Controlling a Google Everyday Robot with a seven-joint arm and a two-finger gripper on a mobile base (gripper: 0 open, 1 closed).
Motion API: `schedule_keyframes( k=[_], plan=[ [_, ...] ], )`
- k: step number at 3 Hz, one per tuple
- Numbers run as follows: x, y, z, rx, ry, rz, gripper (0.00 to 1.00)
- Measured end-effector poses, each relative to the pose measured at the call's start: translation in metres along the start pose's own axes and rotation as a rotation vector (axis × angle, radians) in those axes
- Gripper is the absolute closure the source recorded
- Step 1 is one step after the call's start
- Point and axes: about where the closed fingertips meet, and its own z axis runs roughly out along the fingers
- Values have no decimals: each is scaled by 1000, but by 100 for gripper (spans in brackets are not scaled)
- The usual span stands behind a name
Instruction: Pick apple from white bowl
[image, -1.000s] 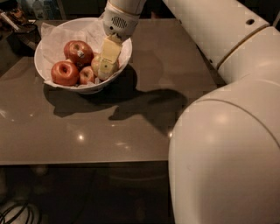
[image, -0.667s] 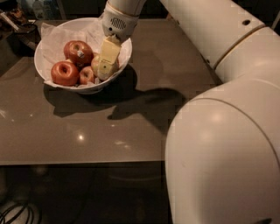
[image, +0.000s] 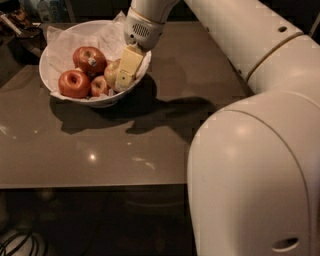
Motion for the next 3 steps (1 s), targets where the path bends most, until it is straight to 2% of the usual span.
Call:
schedule_keyframes(
  k=[2,3],
  plan=[
    [0,-3,5,-41,-1,67,18],
    [-7,-4,4,-39,3,93,17]
  ],
)
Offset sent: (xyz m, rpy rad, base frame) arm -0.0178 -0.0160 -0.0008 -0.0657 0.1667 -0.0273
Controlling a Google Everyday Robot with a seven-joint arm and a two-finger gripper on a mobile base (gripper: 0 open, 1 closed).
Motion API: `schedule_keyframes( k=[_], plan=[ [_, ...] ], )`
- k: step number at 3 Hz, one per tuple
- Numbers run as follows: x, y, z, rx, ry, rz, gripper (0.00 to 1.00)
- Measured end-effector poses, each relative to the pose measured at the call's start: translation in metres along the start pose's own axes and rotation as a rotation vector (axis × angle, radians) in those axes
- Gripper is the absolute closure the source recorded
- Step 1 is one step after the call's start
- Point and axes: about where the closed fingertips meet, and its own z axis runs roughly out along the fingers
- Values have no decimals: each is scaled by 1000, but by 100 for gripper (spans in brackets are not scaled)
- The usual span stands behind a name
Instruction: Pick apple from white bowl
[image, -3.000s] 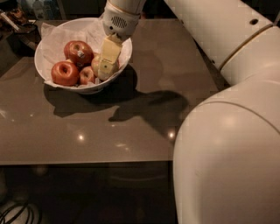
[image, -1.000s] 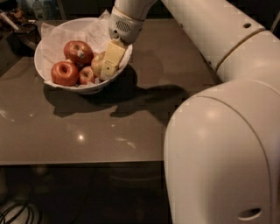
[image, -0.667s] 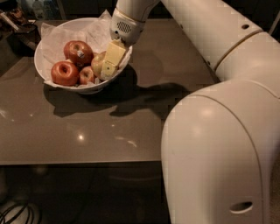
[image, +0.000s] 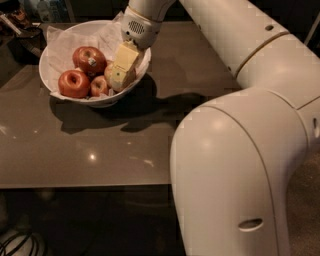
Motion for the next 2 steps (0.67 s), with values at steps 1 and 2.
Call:
schedule_keyframes(
  k=[1,2],
  plan=[
    [-9,-1,1,0,0,26,18],
    [-10,-1,3,-7,-1,37,17]
  ],
)
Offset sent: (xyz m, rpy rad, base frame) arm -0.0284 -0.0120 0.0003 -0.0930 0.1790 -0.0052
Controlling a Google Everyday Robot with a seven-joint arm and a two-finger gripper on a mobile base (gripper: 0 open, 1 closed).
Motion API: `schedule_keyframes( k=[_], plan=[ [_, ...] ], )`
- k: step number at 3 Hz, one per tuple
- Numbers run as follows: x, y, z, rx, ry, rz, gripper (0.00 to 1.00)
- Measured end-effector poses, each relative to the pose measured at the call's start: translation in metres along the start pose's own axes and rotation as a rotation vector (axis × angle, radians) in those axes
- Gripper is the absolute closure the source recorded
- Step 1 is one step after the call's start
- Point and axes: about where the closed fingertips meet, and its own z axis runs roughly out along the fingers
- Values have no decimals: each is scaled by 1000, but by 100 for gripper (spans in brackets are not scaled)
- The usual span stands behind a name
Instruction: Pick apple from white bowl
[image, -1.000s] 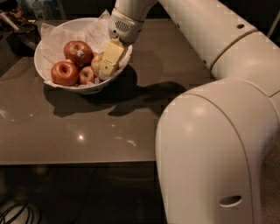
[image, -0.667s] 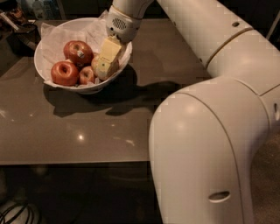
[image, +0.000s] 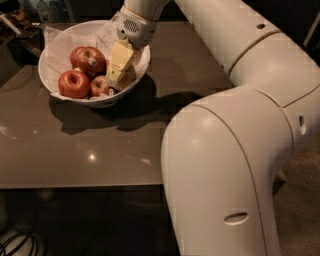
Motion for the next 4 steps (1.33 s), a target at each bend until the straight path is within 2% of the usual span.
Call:
schedule_keyframes(
  k=[1,2,4],
  plan=[
    [0,0,0,0,0,0,20],
    [0,0,0,-2,0,1,39],
    [0,0,0,-1,-1,1,85]
  ],
)
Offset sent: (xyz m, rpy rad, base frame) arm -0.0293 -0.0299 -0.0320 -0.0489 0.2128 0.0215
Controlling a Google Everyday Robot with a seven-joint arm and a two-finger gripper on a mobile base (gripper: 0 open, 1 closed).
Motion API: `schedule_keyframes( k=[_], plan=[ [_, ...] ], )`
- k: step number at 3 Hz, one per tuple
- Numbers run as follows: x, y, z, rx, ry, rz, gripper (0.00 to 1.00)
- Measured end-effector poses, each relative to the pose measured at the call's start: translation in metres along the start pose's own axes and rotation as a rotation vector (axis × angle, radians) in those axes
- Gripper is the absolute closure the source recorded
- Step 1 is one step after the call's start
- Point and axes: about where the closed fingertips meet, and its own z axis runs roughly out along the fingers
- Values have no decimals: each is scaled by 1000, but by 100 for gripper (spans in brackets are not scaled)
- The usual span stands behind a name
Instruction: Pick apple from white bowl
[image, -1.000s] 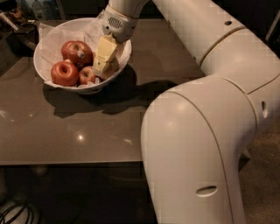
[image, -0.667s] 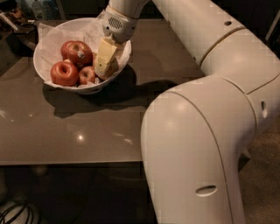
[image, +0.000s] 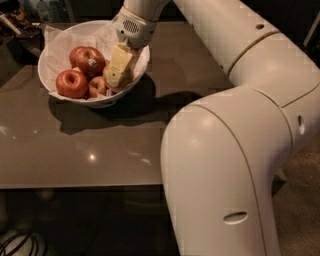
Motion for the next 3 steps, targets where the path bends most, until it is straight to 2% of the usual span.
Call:
schedule_keyframes(
  k=[1,2,3],
  plan=[
    [0,0,0,0,0,0,100],
    [-3,-3,-1,14,-12,-1,100],
    [-10,2,-18,83,-40,-25,100]
  ],
)
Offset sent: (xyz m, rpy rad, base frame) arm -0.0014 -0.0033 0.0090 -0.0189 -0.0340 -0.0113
